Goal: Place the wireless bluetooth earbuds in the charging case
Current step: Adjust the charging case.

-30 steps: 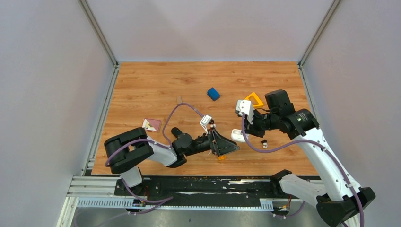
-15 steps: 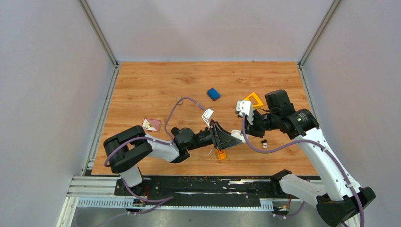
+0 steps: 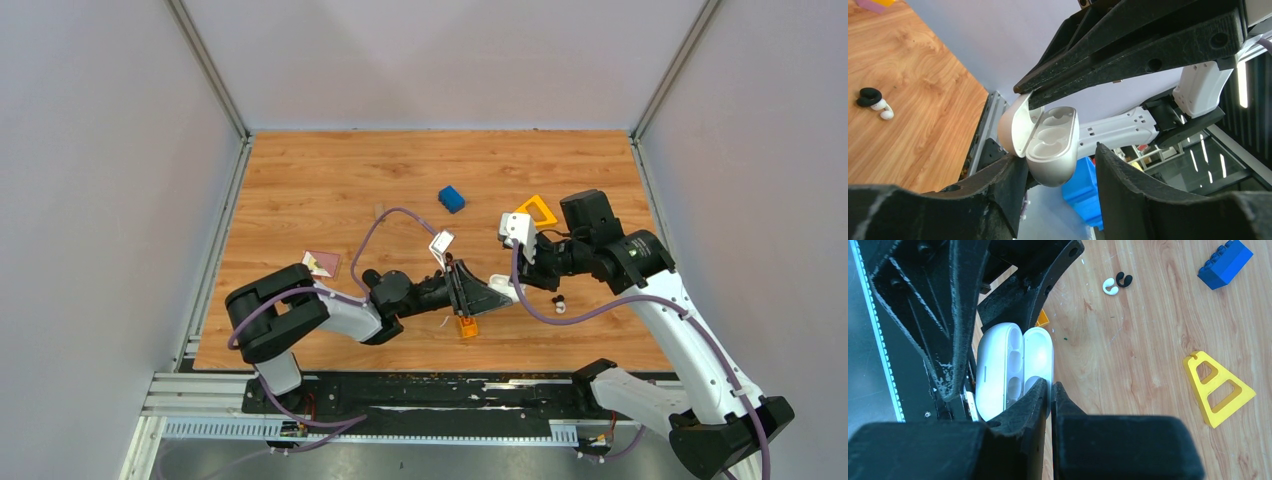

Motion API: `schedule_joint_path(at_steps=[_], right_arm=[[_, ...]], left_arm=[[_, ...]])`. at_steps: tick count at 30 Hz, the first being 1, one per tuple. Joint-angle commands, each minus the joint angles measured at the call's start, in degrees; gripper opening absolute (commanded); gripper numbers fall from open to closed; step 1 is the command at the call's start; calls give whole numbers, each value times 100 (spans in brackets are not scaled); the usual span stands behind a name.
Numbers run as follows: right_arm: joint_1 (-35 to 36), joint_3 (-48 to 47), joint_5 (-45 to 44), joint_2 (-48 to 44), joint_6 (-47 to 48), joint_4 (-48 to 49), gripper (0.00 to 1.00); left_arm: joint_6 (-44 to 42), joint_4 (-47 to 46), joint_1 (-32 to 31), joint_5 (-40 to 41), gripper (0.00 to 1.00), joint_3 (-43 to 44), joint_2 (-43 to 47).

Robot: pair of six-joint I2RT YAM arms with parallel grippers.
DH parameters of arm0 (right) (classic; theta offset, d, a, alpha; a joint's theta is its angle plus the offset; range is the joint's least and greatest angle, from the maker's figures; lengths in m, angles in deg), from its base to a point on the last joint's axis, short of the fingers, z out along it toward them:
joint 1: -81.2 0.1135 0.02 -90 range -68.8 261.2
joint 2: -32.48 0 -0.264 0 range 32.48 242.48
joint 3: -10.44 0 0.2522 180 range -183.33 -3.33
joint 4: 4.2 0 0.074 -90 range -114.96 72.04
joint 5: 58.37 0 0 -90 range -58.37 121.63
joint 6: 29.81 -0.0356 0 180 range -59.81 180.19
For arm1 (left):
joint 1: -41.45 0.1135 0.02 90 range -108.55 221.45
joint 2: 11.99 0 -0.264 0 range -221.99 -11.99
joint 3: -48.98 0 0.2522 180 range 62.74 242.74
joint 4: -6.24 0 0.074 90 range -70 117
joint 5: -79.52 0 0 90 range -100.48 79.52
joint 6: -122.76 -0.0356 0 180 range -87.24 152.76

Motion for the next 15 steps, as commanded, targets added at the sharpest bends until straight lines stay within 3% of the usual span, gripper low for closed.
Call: schedule_joint_path(at_steps=[1,15], right_arm=[[38,-151,168,-102,80,-28,2],[51,-122,164,-102,115,-42,3]], left_arm=[[203,-456,21,38,57,103,-155],[757,-1105,136,98,49,67,-450]])
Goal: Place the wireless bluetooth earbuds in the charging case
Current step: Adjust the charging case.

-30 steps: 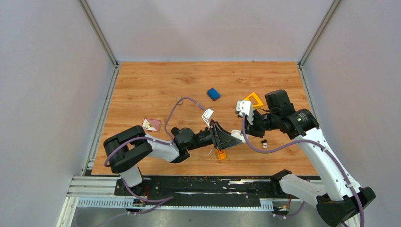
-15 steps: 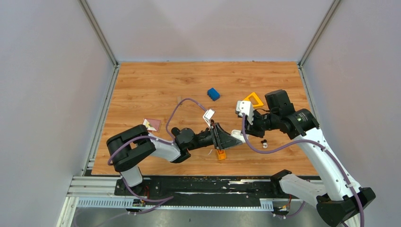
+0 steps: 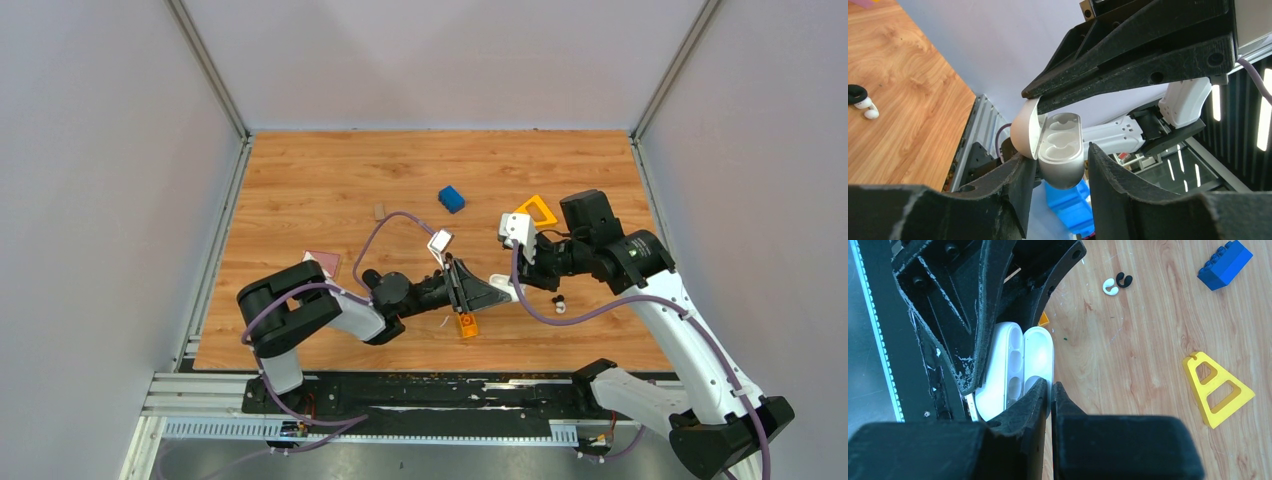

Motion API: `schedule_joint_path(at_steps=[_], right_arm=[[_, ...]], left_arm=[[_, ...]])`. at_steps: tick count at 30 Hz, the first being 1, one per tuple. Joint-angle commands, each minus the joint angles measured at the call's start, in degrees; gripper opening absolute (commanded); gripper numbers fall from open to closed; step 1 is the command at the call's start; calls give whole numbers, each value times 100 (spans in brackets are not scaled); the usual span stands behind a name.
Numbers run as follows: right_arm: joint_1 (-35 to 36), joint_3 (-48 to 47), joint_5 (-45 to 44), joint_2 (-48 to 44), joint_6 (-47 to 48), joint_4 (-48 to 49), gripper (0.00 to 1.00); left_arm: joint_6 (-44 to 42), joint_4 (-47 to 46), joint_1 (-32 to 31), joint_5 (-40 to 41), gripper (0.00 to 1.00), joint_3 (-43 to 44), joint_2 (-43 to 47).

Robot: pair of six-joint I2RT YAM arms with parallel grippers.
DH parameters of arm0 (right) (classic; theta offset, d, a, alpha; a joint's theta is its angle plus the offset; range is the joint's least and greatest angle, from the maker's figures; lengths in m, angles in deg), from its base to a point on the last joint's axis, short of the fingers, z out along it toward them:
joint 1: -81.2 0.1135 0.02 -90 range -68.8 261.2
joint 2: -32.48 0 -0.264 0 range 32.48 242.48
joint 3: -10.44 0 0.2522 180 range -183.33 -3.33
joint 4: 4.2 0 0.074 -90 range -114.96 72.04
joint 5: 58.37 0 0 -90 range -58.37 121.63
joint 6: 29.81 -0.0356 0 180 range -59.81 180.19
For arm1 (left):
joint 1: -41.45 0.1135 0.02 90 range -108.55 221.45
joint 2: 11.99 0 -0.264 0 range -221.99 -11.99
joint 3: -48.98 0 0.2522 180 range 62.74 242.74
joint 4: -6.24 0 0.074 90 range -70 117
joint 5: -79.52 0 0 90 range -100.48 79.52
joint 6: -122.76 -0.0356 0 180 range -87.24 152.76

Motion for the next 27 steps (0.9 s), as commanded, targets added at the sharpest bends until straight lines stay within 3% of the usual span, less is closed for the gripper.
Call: schedule_joint_path(at_steps=[1,7,12,18,27], right_arm=[[40,-122,162,-98,91,-29,3],[41,-99,173,-97,82,-11,3],[50,-90,178,-106,104,-21,3],[71,-87,182,-106,110,-22,3],[93,-52,137,-112,100,16,3]], left_arm=[[230,-538,49,14,48,61,-102],[309,-592,58,-17,42,48,-186],[375,-613,80,-2,51,47,-178],[509,-614,177,119,56,-21,-156],[528,-614,189,-100,41,53,-200]])
